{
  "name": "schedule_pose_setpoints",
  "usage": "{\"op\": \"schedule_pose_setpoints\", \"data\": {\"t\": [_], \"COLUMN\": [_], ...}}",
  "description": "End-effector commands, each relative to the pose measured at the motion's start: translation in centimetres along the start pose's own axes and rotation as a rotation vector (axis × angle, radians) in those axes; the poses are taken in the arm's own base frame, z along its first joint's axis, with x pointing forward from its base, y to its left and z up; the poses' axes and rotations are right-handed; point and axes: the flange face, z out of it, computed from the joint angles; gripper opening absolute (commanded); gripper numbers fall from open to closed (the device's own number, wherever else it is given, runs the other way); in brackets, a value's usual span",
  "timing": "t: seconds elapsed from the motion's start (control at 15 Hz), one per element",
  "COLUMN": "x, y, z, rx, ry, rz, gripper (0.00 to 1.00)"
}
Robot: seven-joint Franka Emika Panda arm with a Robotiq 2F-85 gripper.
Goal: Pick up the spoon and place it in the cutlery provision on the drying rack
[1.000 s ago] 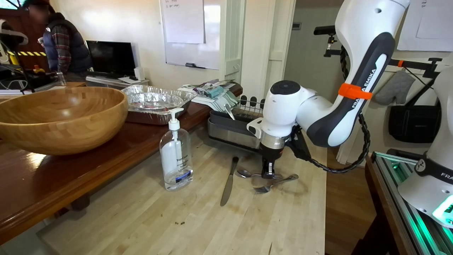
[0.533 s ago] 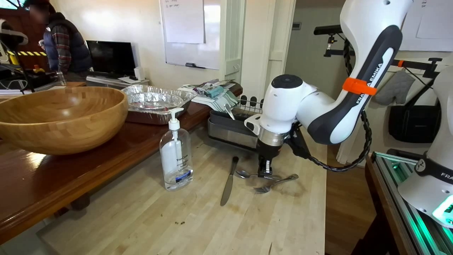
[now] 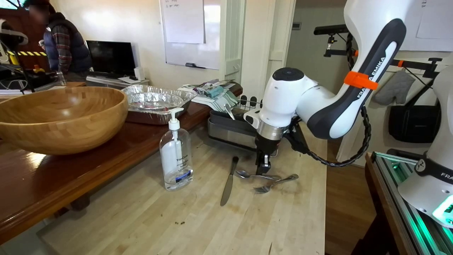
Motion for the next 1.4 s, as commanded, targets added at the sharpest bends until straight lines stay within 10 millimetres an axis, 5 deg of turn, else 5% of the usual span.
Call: {"op": "schedule_pose_setpoints", "data": {"t": [0.0,0.2,0.73,0.87,1.07,1.33], "x": [-0.2,0.0,-0.3,-0.3,-0.4,-0.4], "y": [0.2,0.1,0.5,0.6,0.7,0.5], "z": [0.9,1.6,3.6,4.0,4.6,4.8], "rx": [0.003,0.017,0.053,0.06,0.074,0.099], "ry": [0.019,0.037,0.069,0.073,0.073,0.083], "rz": [-0.007,-0.004,0.034,0.039,0.044,0.053], "gripper": [0.76,0.98,0.99,0.9,0.57,0.28]}}
